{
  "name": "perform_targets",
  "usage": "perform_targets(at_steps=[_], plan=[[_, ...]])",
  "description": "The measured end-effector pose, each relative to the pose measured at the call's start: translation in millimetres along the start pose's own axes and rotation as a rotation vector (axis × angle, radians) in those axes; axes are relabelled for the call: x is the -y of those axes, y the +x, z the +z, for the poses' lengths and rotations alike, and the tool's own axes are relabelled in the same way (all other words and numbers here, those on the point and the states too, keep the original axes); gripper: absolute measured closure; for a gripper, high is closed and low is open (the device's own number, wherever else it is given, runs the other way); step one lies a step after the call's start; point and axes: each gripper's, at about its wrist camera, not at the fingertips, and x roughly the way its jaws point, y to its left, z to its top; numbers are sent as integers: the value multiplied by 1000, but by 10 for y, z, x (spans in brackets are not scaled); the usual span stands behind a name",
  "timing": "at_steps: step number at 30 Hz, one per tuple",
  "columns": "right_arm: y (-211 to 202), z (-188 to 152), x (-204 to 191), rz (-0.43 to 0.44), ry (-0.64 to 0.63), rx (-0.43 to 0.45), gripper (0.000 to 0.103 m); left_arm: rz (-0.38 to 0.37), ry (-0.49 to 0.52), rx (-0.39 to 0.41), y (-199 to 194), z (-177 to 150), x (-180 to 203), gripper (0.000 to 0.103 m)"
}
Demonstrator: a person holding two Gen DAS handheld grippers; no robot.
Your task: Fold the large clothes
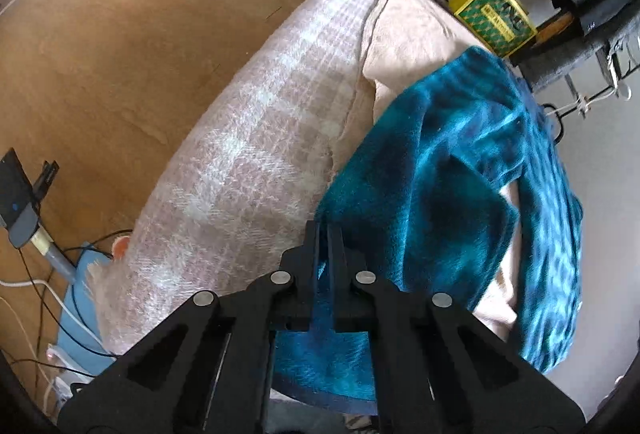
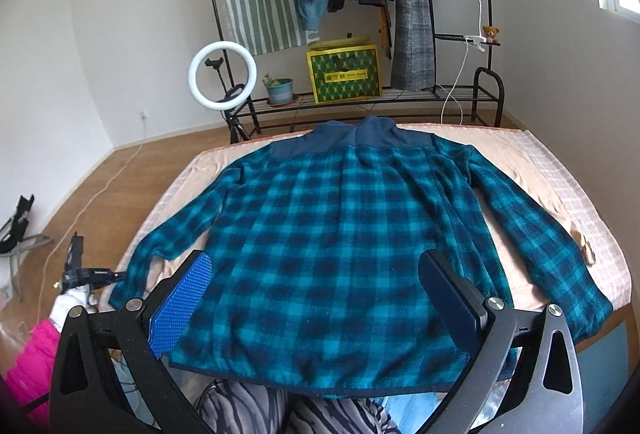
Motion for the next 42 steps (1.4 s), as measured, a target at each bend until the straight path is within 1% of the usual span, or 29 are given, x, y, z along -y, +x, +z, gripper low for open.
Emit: perform_targets(at_steps=[4,9,11,14,17,19,21,22,23,24,28,30,32,35,37,39,42], plan=[[8,-2,-5,7,-1,0,1,-25,17,58,-180,22,93,103],[52,-16,9,33,10,-12,1,-95,18,117,-467,36,267,103],[105,-22,30,58,22,-26,1,-138,25,132,-561,21,385,103],[212,-27,42,110,26,-51,1,-168,73,152,-681,-20,645,103],[330,-18,29,167,28,-80,9,-268,63,148,-758,-80,880,103],[407,1,1,216,26,-94,12,-286,92,164,-821,-135,1069,103],[503,36,-25,265,29,-112,21,-334,106,162,-858,-193,1243,103],[558,47,-43,293,32,-123,22,-354,115,156,-867,-233,1353,103],[618,68,-54,315,38,-135,25,-369,123,150,-868,-263,1415,103],[699,103,-66,345,43,-148,33,-399,140,136,-865,-314,1536,103],[1016,263,-98,423,59,-176,41,-468,215,86,-816,-540,1959,103],[1195,346,-99,462,71,-195,48,-485,253,57,-752,-670,2164,103],[1427,458,-107,499,78,-219,49,-492,291,21,-657,-802,2345,103],[1820,615,-180,533,65,-250,49,-491,318,-21,-529,-946,2478,103],[2164,698,-277,565,64,-295,49,-471,342,-40,-446,-1016,2560,103],[2480,759,-389,586,73,-336,49,-466,346,-57,-385,-1053,2590,103],[2976,830,-596,614,80,-389,49,-445,363,-59,-357,-1106,2605,103]])
